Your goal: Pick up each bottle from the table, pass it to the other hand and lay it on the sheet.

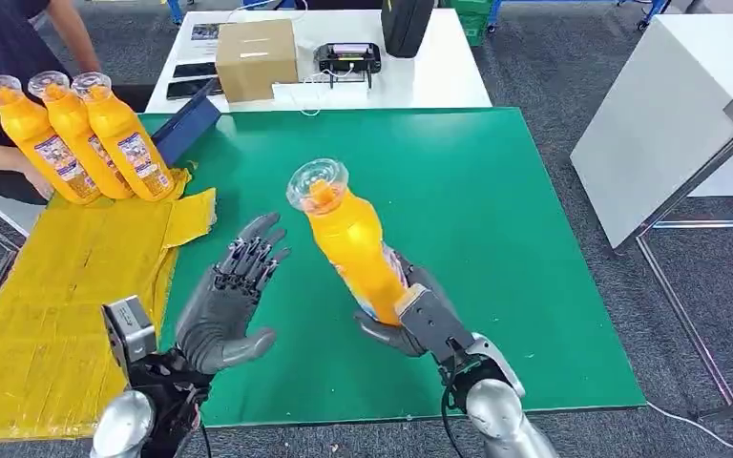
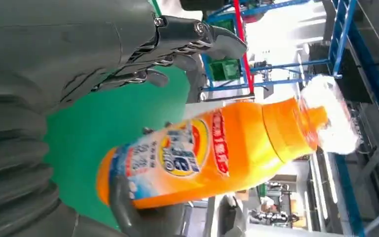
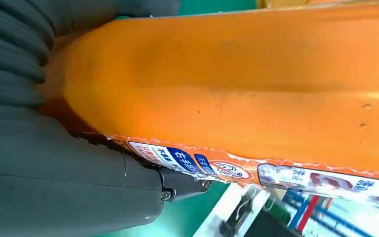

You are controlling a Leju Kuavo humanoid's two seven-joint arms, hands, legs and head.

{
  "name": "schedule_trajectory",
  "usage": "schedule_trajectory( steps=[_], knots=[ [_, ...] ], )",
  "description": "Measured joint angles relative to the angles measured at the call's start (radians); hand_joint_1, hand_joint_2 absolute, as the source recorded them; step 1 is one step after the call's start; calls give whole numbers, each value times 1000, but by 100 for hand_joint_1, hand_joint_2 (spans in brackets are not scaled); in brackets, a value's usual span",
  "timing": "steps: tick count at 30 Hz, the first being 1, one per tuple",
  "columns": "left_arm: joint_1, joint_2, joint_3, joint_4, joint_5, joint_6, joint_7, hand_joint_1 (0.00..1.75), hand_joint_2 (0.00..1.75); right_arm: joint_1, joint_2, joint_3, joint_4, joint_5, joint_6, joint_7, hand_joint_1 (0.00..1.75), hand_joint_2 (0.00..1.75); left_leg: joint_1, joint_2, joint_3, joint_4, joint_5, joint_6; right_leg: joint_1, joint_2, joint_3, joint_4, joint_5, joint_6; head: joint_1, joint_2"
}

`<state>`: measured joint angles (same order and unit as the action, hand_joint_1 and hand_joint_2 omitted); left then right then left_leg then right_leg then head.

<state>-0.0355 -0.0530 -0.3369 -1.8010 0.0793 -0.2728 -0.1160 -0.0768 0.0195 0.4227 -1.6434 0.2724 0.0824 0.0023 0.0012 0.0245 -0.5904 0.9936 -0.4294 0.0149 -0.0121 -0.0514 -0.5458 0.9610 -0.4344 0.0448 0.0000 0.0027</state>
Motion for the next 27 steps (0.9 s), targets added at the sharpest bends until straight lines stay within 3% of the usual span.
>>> schedule_trajectory(
  steps=[24,25,27],
  knots=[
    [9,6,-10,5,78,-77,-14,2,175,-95,-84,302,-29,0,94,-8,175,175,0,0,0,0,0,0,0,0,0,0,0,0,0,0],
    [7,9,-15,7,68,-87,-22,159,175,-97,-86,308,-29,-3,95,-8,175,175,0,0,0,0,0,0,0,0,0,0,0,0,0,0],
    [0,17,-21,13,46,-106,-44,159,175,-99,-91,316,-29,-13,98,-8,175,175,0,0,0,0,0,0,0,0,0,0,0,0,0,0]
  ],
)
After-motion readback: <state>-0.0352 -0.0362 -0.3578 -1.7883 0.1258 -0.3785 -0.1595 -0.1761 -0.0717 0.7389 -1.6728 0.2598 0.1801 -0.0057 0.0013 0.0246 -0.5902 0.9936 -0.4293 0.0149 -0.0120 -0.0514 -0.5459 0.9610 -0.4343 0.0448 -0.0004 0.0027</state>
